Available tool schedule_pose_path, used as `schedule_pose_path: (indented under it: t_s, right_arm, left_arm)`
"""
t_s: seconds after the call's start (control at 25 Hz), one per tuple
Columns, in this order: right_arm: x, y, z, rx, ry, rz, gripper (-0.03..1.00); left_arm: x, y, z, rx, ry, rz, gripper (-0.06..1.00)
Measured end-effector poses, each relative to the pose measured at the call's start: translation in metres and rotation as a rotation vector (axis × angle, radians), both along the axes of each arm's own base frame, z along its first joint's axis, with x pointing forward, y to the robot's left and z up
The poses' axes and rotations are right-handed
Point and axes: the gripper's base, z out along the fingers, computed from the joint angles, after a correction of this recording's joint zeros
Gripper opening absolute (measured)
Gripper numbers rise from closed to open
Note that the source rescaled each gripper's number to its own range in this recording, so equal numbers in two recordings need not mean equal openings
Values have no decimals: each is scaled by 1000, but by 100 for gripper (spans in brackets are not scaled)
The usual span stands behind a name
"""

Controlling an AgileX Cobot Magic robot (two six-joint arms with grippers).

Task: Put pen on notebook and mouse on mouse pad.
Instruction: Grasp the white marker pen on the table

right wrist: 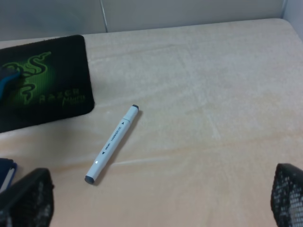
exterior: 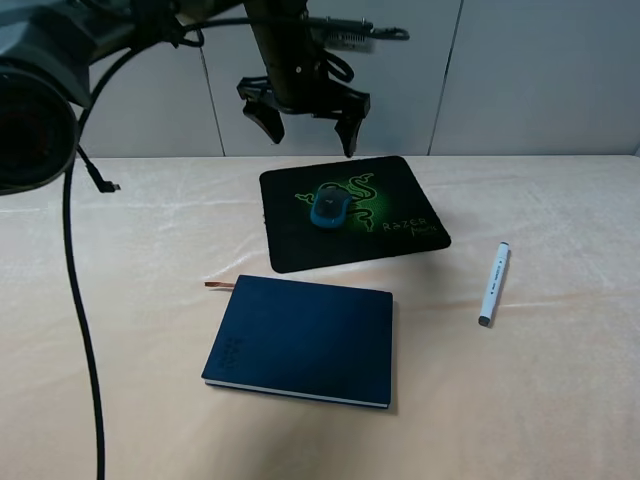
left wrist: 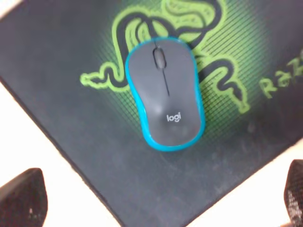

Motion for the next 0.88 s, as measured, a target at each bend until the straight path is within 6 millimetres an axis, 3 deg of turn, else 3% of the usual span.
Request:
schedule_pose_path:
  t_s: [0.24,0.44,0.72,0.88]
  right_arm:
    - [0,0,0,0,0,0,100]
    - [0,0,0,0,0,0,100]
    - [0,0,0,0,0,0,100]
    - [0,0,0,0,0,0,100]
  left_arm:
    - [-17,11,57,-34,-108,-73,100]
    - [-48,32,93,-32,-125,-96,100]
    - [-129,84,119,-2,-71,-127,100]
    - [-191,123,132,-19,-78,-141,100]
